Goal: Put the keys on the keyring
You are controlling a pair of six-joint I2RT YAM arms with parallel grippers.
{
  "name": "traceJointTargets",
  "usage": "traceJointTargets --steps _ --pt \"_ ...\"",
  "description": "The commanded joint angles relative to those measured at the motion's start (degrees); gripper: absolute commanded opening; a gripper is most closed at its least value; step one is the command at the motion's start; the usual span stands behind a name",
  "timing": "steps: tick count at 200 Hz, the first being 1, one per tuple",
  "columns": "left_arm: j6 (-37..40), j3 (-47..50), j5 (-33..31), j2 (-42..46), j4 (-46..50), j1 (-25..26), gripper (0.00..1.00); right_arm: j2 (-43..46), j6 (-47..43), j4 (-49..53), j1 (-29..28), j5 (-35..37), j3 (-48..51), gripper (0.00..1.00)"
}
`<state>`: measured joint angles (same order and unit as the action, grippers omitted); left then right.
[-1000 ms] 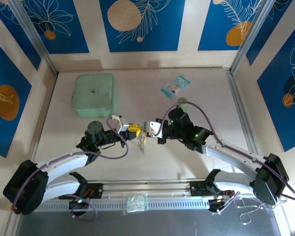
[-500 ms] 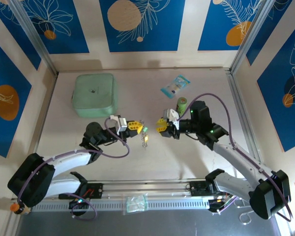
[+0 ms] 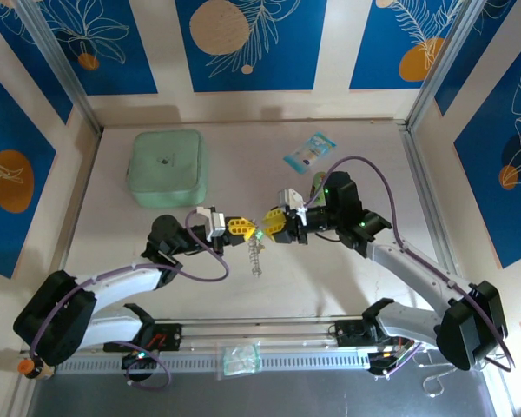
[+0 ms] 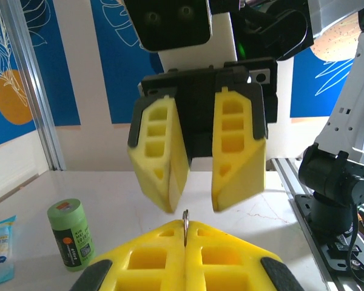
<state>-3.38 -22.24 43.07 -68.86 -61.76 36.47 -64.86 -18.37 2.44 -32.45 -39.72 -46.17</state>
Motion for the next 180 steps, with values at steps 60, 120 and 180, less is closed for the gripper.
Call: traceJointTargets --steps 60,120,180 --pt "-1.7 -0.3 1.2 2.0 -3.5 0.9 0.0 -2.6 -0.8 -1.5 -2.5 -0.4 -2.8 0.24" --pt "-1.8 -0.5 1.0 1.1 -4.6 1.4 0.0 -3.4 -0.1 -2.5 -3.1 -0.5 -3.0 0.08" --pt "6.9 -3.0 -5.1 6.6 18.0 1.7 0.3 -1.8 -8.5 9.2 -3.4 5.5 -6.2 0.0"
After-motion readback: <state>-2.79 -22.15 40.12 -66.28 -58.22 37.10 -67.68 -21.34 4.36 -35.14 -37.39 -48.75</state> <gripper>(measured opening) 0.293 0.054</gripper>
